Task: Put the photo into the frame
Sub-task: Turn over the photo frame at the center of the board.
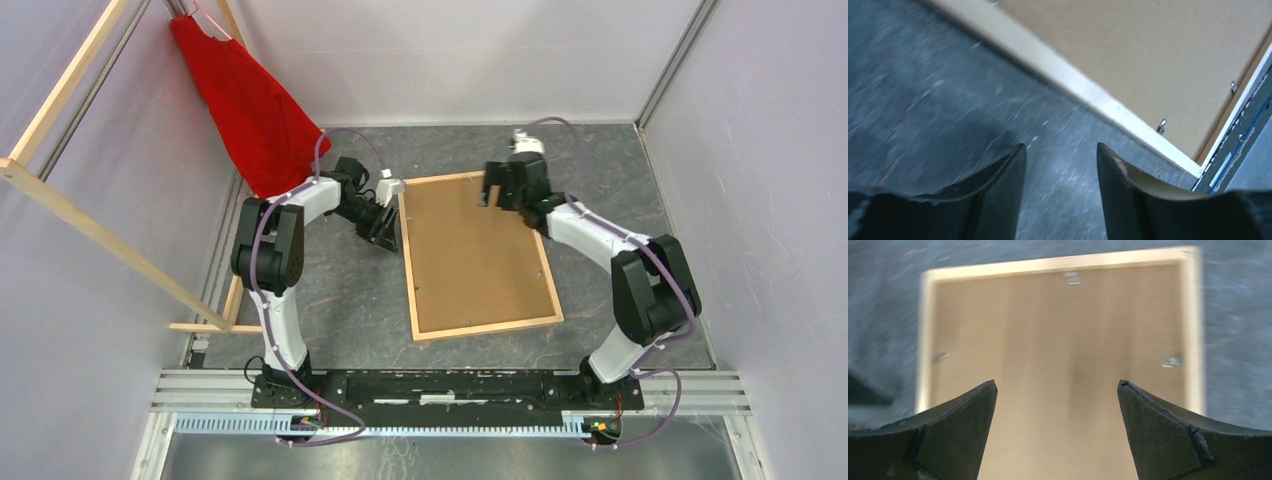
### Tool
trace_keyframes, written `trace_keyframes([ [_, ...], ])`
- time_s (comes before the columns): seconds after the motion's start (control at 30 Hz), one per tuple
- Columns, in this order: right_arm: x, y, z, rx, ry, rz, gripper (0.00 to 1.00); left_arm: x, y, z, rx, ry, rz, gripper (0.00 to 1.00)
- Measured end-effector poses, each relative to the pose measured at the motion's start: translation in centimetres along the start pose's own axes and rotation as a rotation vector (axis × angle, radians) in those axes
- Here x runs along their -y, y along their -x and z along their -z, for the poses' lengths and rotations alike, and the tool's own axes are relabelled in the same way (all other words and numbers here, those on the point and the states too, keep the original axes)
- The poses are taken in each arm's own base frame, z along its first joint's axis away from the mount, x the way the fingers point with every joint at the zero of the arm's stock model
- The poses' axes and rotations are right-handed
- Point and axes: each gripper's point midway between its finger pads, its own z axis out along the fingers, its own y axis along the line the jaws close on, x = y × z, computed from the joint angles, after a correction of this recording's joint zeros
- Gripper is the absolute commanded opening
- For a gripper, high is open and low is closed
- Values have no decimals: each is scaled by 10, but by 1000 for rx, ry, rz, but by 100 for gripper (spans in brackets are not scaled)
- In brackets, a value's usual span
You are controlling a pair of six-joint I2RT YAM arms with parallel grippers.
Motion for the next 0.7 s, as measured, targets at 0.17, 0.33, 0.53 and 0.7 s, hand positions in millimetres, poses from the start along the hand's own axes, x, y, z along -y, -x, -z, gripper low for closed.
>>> trace_keyframes([
  [0.17,-110,-25,29,-38,180,169,83,-28,-2,52,82,111,46,70],
  [0.33,-179,-76,30,-139,243,296,70,-31,-7,110,175,219,60,73],
  [0.53,-222,-128,22,-233,224,424,54,-20,-18,150,251,290,63,98],
  [0.7,-218,-146,16,-252,148,474,51,-9,-33,152,252,295,74,100],
])
